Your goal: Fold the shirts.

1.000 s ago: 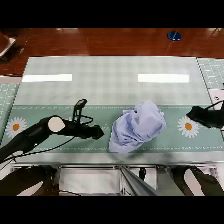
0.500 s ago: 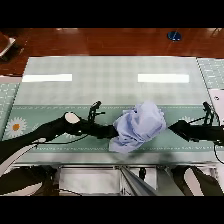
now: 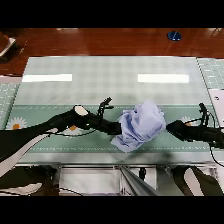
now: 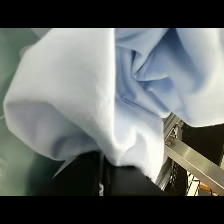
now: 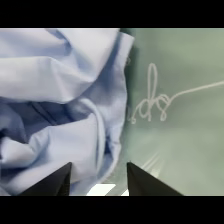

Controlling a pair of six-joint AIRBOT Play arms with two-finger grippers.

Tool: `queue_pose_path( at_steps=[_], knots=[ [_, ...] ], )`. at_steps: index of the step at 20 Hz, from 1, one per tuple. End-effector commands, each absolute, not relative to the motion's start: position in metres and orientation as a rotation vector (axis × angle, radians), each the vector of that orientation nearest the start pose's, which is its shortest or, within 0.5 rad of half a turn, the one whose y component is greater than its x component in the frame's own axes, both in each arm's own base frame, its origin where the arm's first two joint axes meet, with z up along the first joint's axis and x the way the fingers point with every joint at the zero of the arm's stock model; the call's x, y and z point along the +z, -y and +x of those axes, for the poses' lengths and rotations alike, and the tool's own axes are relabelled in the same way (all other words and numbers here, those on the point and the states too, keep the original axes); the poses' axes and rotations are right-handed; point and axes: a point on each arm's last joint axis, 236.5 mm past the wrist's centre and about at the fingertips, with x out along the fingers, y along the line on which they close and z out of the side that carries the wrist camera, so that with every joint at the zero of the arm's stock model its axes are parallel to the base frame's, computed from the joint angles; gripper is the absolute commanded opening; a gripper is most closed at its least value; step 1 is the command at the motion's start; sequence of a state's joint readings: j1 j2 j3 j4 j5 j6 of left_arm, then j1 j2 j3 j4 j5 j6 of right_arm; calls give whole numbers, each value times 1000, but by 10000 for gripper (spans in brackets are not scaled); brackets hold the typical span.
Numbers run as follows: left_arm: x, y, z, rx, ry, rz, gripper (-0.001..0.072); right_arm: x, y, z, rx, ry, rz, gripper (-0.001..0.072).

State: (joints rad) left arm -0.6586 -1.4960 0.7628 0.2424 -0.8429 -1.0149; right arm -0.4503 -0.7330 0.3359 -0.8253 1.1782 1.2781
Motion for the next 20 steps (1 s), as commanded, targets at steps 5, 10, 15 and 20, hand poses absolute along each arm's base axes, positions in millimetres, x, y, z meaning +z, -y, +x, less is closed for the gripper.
queue_pose_path(
  at_steps=[5,10,15,20],
  knots=[
    [-72,375,201,-953,-1479,-559,16,-46,-76,242,263,-1180,931,405],
    [-72,375,201,-953,-1479,-559,16,-84,-113,233,331,-1334,880,405],
    [-66,371,208,-950,-1462,-572,15,-84,-155,250,456,-1354,837,30],
    [33,319,294,-924,-1141,-690,15,68,-145,341,591,-1037,600,30]
  ],
)
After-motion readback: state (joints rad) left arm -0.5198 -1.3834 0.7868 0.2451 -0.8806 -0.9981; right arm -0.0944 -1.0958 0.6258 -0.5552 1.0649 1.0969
